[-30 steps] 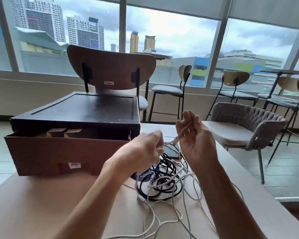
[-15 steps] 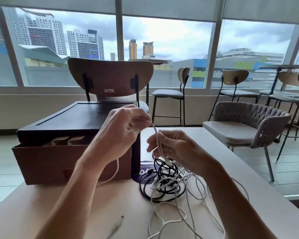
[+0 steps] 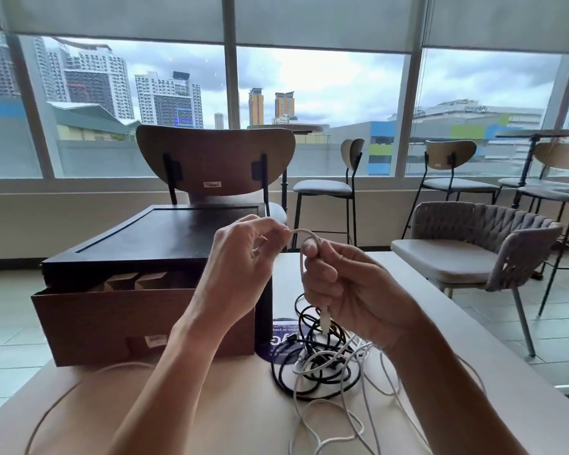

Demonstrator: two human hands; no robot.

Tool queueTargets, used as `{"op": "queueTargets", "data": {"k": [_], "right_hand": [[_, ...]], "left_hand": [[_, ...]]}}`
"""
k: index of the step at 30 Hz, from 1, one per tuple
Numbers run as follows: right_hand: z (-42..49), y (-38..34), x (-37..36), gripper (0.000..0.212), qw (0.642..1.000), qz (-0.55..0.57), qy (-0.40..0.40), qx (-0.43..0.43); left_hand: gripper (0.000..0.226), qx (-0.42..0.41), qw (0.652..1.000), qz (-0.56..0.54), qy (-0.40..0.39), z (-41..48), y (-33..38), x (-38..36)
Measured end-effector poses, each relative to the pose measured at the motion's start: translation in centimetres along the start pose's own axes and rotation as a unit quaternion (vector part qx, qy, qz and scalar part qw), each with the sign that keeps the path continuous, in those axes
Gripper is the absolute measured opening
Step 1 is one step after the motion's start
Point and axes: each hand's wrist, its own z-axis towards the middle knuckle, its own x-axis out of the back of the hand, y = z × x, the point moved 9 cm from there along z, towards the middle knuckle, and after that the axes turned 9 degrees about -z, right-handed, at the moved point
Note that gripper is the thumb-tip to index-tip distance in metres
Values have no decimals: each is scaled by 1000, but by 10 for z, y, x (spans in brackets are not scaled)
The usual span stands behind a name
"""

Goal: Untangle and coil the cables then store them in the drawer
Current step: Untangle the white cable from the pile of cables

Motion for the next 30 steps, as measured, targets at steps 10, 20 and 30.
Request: {"op": "queueTargets", "data": {"k": [10,20,30], "right_hand": [[-4,-6,51,21,944,220,226,101],[-15,-3,66,25,912,-114,389,67],[-4,23,28,28,905,-385,143,-109]], "left_hand": [[32,182,942,115,-256,-25,-38,-48],[14,84,927,200,-305,-23,-14,-49],[11,-60,968,143,-198,-8,18,-13]]}}
